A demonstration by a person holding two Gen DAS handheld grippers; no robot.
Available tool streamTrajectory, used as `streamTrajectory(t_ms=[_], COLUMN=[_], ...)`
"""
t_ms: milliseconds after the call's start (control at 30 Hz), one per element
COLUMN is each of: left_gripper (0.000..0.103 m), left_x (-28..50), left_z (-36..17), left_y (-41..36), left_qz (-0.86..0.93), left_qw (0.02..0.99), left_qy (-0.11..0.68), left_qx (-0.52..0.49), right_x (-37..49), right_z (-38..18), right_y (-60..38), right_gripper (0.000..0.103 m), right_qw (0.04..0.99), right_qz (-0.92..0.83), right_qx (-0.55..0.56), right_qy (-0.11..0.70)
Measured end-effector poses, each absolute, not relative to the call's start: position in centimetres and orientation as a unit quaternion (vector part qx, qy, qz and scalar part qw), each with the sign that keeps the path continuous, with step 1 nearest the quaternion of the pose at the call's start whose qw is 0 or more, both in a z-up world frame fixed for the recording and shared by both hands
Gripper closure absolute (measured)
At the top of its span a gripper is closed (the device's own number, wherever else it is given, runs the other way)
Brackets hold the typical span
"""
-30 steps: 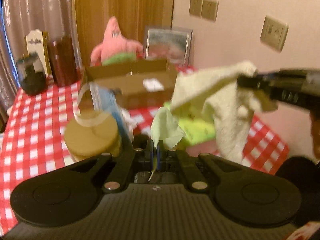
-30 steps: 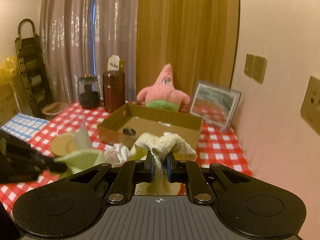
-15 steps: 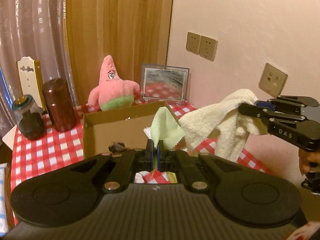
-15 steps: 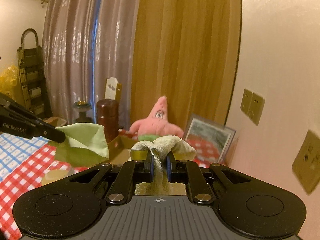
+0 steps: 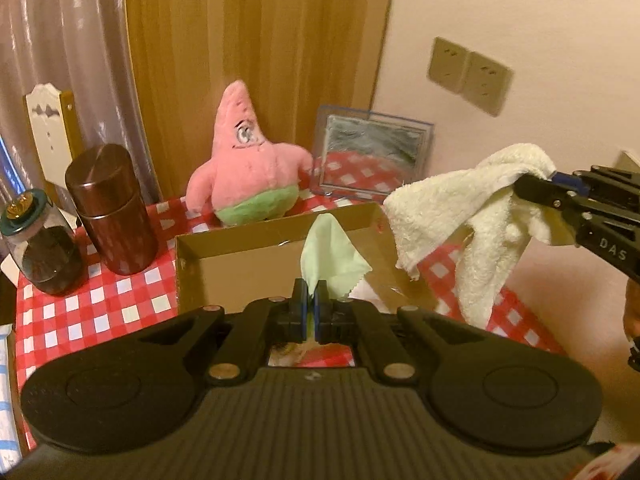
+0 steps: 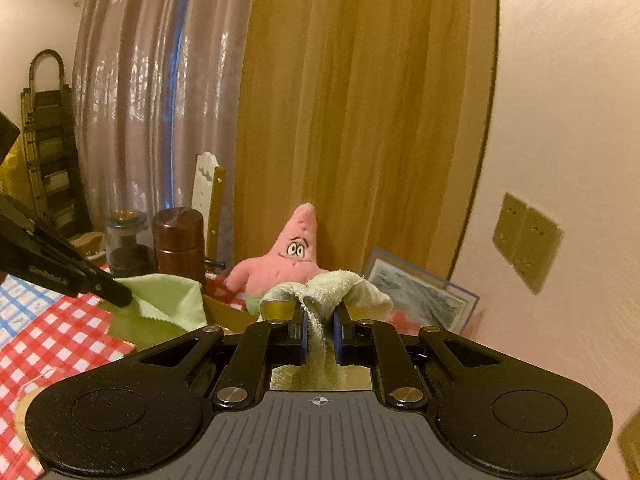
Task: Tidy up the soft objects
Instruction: 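Carry both cloths to the cardboard box and open the left gripper over it, then lower the cream towel into the box and open the right gripper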
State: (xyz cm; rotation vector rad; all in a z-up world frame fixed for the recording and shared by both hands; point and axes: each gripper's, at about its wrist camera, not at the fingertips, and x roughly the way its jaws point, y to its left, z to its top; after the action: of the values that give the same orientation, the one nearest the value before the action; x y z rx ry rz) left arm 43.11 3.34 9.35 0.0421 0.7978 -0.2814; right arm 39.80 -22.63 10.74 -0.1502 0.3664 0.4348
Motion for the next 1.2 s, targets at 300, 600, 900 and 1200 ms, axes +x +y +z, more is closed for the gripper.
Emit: streamTrajectory(t_ms=[300, 600, 900, 1200], left_gripper=[0.100, 0.076, 0.076, 0.075], left_x=[48.8, 51.5, 50.9, 50.0], left_z=[5.4, 2.9, 2.8, 4.2], left_y=[4.0, 4.6, 5.5, 6.3], left_qz=[-0.114, -0.084, -0.090, -0.089], left_qw=[0.903, 0.903, 0.902, 0.907], left_qy=[0.413, 0.421, 0.422, 0.410], left_qx=[0.022, 0.009, 0.015, 0.017], right_x=[45.7, 49.0, 50.1, 50.9], right_z=[8.3, 6.5, 4.4, 4.0], right_y=[-21.2, -19.4, -18.7, -18.7], right_gripper=[0.091, 0.091, 0.091, 0.052], right_qw=[0.957, 0.952, 0.943, 0.933], right_qz=[0.202, 0.205, 0.209, 0.234], right_qx=[-0.059, -0.049, -0.036, -0.002], right_qy=[0.201, 0.222, 0.255, 0.275])
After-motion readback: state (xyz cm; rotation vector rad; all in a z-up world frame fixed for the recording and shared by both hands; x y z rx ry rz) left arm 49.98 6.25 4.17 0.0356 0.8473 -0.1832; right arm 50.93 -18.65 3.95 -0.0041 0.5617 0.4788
